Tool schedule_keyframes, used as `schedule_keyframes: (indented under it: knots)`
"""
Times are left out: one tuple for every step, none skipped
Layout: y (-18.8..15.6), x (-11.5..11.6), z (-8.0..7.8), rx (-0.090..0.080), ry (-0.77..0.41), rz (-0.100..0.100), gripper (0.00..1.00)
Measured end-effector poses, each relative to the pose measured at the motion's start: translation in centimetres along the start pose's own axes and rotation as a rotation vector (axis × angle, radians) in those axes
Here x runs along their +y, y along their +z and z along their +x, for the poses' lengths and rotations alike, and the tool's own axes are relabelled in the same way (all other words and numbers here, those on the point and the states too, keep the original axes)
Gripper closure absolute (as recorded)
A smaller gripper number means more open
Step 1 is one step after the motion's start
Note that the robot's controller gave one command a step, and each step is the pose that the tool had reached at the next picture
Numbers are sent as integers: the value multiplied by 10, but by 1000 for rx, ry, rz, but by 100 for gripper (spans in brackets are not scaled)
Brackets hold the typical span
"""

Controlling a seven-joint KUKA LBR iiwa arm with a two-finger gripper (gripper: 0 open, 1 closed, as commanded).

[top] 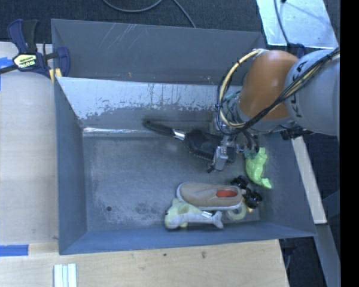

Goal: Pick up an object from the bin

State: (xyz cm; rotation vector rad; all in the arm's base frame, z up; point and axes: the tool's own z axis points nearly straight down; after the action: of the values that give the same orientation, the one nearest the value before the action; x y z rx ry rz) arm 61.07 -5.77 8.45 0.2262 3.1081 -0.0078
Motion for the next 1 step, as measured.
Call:
schedule_keyframes:
  knots:
    - [9,32,10,3,186,-2,100]
